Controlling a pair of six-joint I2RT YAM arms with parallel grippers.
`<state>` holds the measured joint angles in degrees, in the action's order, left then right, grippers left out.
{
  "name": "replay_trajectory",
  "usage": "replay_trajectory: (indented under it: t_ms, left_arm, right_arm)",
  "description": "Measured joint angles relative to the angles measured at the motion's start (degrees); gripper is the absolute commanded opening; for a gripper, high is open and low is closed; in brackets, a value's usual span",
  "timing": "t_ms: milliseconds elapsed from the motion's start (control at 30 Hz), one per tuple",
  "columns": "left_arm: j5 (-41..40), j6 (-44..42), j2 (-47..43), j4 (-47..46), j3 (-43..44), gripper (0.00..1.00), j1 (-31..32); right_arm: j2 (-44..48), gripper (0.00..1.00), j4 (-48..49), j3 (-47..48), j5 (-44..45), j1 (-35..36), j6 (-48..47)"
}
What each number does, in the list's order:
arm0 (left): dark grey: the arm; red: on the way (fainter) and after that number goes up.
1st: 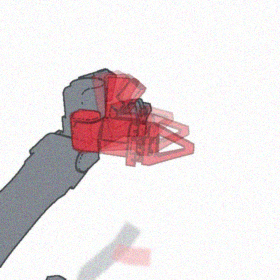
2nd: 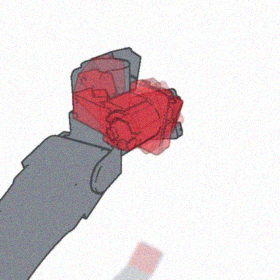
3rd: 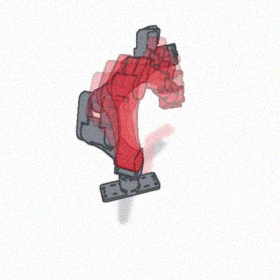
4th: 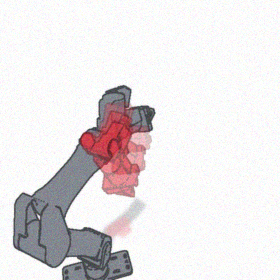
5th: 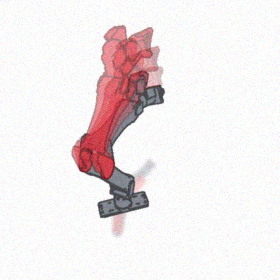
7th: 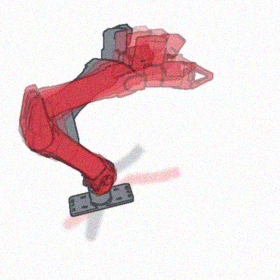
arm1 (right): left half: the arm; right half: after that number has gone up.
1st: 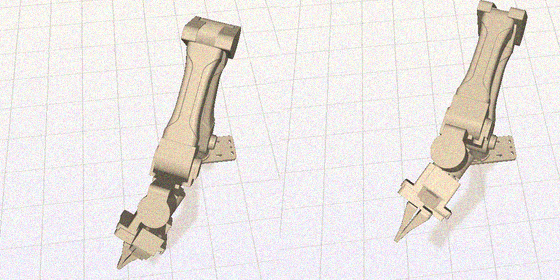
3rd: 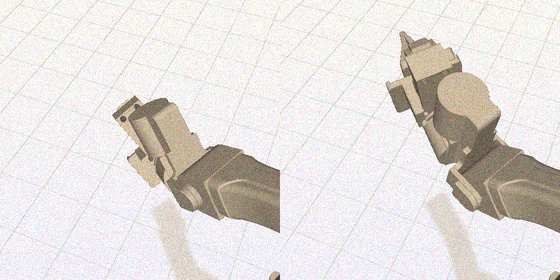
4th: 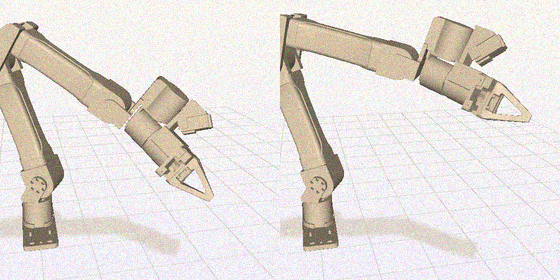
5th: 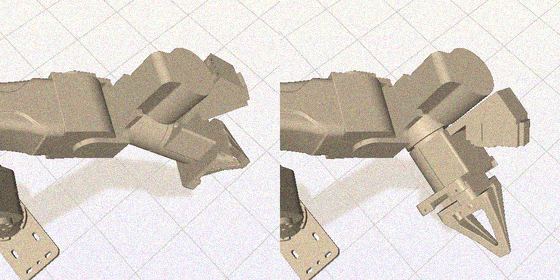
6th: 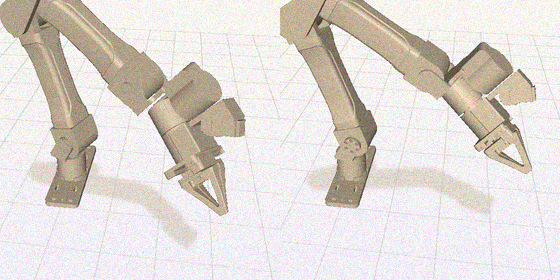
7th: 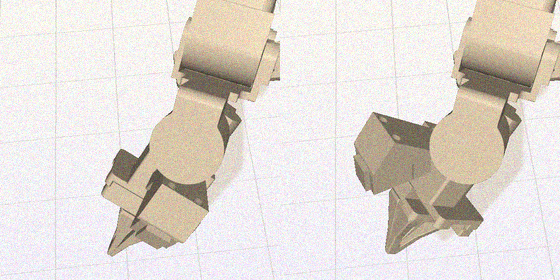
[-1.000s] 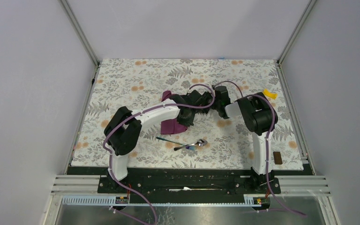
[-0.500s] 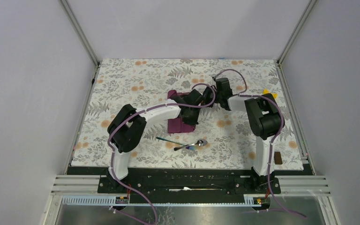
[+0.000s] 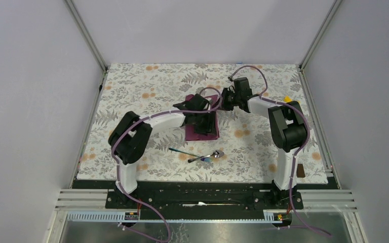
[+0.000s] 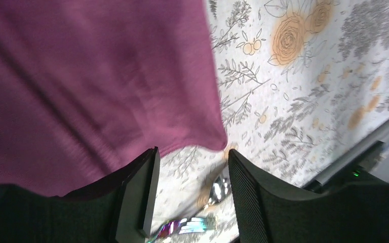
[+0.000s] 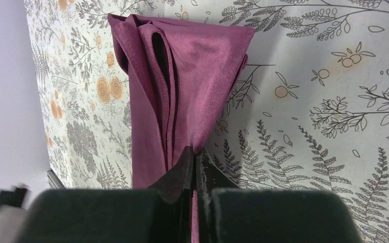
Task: Fold the napkin into a case and place the utensils inside
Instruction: Pick up the 2/3-rectangle-folded napkin from the center of the board, then fold the 2/3-rectangle-folded napkin at the center of the board.
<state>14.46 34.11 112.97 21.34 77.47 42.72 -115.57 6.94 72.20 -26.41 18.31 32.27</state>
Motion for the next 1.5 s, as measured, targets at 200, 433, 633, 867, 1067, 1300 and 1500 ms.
replay_trajectory:
  t_ms: [200, 433, 633, 867, 1067, 1300, 1500]
  left_arm:
    - [8.4, 3.4, -9.8, -7.2, -7.8, 0.17, -11.7]
    - [11.1, 8.0, -1.6, -16.7, -2.6, 0.04, -21.8]
    - [11.7, 9.2, 9.9, -18.2, 3.9, 0.02, -21.6]
    - [11.4, 10.6, 12.8, -18.5, 5.6, 0.0, -21.4]
    - [11.0, 11.3, 12.8, -18.5, 5.6, 0.0, -21.4]
    - [11.0, 11.6, 12.9, -18.5, 5.6, 0.0, -21.4]
    - [11.5, 12.0, 12.9, -18.9, 5.1, 0.09, -21.6]
  right_arm:
    - [-0.2, 0.0, -2.3, 2.3, 0.4, 0.0, -1.9]
    - [-0.7, 0.0, -5.5, 5.0, 2.4, 0.6, -4.0]
    - [-0.9, 0.0, -9.6, 7.6, 5.0, 1.9, -5.9]
    - [-2.5, 0.0, -15.5, 13.8, 10.4, 5.2, -7.5]
    - [-4.1, 0.0, -20.7, 19.7, 18.6, 10.5, -6.5]
    - [-9.0, 0.0, -24.3, 26.5, 27.0, 17.0, -2.4]
    - [-10.1, 0.0, -22.6, 26.4, 30.4, 18.1, 1.2]
